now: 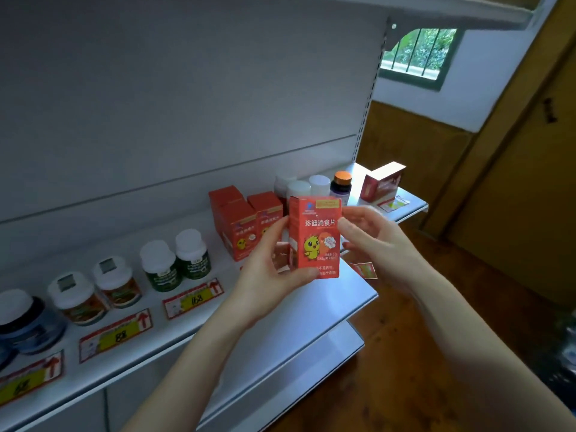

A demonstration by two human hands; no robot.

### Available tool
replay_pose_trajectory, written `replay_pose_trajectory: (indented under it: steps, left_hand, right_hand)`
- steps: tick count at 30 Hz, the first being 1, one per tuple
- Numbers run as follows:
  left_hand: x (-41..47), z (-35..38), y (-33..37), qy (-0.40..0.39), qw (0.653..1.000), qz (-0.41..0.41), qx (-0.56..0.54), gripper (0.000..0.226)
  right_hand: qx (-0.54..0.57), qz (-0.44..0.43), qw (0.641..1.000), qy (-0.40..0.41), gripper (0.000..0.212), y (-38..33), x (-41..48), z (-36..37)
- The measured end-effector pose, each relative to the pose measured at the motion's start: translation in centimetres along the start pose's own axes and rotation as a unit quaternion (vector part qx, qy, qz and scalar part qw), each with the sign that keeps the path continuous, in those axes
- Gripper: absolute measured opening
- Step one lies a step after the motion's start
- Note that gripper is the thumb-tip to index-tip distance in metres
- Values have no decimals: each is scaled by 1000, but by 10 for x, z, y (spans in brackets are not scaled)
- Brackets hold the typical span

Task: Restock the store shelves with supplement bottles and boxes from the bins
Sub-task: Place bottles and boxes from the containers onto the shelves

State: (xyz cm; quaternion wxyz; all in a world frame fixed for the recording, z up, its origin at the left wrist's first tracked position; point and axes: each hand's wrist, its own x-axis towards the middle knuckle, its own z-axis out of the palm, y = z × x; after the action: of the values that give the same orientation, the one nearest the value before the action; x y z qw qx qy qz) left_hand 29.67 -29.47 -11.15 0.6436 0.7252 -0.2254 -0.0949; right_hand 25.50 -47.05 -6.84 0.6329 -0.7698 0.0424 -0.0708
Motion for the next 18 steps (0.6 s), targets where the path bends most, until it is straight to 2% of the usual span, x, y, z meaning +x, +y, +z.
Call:
replay_pose_trajectory:
  steps: [2, 7, 10, 12, 15, 18]
  left_hand:
    - [9, 4, -3, 6, 1000, 13, 1, 80]
    - [27, 3, -11, 32, 998, 46, -3, 74]
    - [30, 1, -11, 93, 986, 91, 100, 61]
    - [30, 0, -15, 170, 952, 114, 226, 55]
    - [24, 5, -25, 232, 899, 97, 359, 50]
    - [12, 18, -38, 268, 844, 73, 460, 48]
  right_hand:
    - [3, -17, 999, -27, 52, -10, 24, -8]
    - [-27, -23, 994, -106, 34, -25, 67, -11]
    - [27, -13, 993, -118, 25, -31, 90, -13]
    - [30, -17, 993, -116, 30, -36, 108, -14]
    - [26, -27, 990, -137, 44, -44, 133, -9]
    - [32, -52, 983, -173, 26, -47, 155, -6]
